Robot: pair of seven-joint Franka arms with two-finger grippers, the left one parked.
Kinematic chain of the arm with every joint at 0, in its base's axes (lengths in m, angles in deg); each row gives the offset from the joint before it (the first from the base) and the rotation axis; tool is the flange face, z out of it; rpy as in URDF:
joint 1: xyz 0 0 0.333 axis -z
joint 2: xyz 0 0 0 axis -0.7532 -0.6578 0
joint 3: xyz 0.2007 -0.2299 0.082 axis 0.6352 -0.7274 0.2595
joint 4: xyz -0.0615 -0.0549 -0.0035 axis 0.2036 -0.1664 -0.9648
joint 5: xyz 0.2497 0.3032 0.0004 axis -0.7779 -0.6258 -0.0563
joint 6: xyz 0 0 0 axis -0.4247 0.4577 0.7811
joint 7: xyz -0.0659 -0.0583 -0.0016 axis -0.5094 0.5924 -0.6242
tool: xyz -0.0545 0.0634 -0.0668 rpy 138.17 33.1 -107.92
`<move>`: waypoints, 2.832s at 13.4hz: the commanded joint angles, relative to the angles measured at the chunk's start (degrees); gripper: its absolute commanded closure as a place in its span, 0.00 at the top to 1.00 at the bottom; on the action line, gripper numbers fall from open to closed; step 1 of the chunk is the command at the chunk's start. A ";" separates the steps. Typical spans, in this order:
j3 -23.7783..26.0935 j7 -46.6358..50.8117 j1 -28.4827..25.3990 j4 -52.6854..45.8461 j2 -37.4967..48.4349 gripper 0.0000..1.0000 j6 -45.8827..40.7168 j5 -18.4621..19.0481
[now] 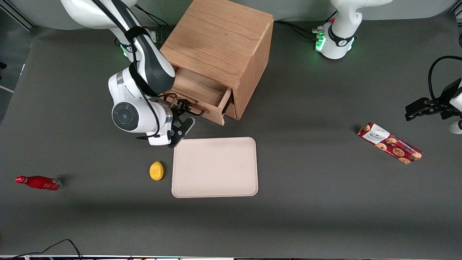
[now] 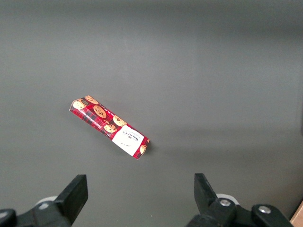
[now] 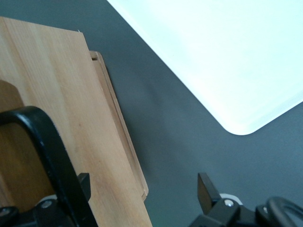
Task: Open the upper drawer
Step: 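Pull the upper drawer outward by its handle with the right gripper, then keep pulling the drawer handle to extend the drawer further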
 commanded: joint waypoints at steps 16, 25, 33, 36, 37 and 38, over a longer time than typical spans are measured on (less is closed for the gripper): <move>0.11 -6.66 7.27 -9.29 -7.35 1.00 -0.17 -1.12; 0.63 -7.90 10.61 -11.76 -9.55 1.00 -0.17 -1.12; 1.95 -8.25 13.08 -12.72 -10.26 1.00 -0.17 -1.12; 2.30 -8.34 13.87 -13.08 -10.70 1.00 -0.17 -1.12; 2.83 -8.34 14.39 -13.16 -10.70 1.00 -0.17 -1.12; 3.10 -8.34 14.92 -13.16 -10.87 1.00 -0.17 -1.12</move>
